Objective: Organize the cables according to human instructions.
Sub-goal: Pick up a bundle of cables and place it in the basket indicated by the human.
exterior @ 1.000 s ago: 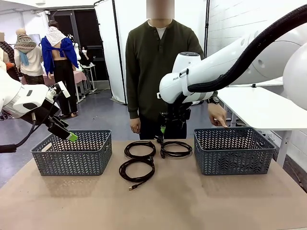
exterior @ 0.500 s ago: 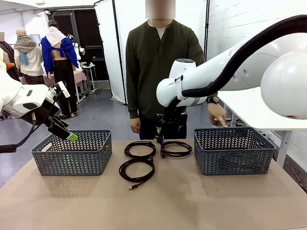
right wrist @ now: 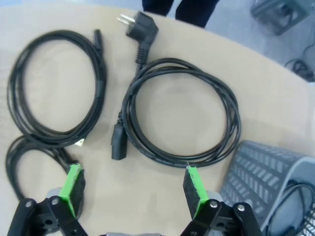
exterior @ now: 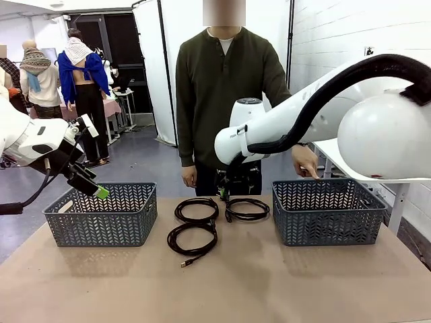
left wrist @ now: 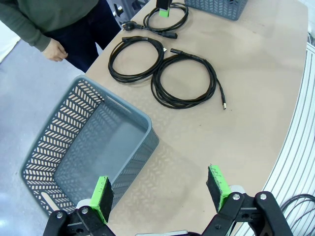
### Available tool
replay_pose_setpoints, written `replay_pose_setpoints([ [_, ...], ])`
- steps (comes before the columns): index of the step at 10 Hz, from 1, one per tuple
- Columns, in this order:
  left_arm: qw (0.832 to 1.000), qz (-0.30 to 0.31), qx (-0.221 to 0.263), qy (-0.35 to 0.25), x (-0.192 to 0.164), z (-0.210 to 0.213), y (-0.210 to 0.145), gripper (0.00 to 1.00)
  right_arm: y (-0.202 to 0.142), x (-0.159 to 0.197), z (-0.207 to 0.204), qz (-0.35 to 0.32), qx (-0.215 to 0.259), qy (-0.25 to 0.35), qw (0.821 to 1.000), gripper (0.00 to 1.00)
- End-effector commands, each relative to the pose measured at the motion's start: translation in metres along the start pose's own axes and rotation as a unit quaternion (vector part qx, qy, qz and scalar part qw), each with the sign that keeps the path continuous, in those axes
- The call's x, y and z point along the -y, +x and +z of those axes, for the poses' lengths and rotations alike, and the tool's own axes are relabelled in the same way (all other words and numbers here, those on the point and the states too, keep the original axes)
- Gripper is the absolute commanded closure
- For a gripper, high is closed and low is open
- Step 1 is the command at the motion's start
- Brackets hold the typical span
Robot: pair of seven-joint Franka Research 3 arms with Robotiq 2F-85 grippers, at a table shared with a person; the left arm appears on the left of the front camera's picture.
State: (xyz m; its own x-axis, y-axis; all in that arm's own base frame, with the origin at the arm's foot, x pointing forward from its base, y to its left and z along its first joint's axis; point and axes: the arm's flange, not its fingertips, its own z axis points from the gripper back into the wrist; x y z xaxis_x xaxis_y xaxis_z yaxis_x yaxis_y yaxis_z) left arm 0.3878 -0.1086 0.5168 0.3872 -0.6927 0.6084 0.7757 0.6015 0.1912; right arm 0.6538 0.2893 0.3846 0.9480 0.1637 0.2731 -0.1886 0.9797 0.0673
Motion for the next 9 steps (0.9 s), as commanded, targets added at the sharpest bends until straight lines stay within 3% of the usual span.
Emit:
replay_pose_setpoints([
  [1,1.0,-0.002,0.004,-0.005,-0.003,-0.001,-0.002,0.0,0.015,-0.002,-0.016,-0.028,-0.013,-0.015,0.999,0.0],
  [6,1.0,-0.002,0.004,-0.005,-0.003,-0.001,-0.002,0.0,0.03,-0.001,-0.042,-0.067,-0.054,-0.011,0.996,0.0],
  [9,1.0,-0.002,0.004,-0.005,-0.003,-0.001,-0.002,0.0,0.019,0.003,-0.042,-0.051,-0.048,-0.014,0.997,0.0],
])
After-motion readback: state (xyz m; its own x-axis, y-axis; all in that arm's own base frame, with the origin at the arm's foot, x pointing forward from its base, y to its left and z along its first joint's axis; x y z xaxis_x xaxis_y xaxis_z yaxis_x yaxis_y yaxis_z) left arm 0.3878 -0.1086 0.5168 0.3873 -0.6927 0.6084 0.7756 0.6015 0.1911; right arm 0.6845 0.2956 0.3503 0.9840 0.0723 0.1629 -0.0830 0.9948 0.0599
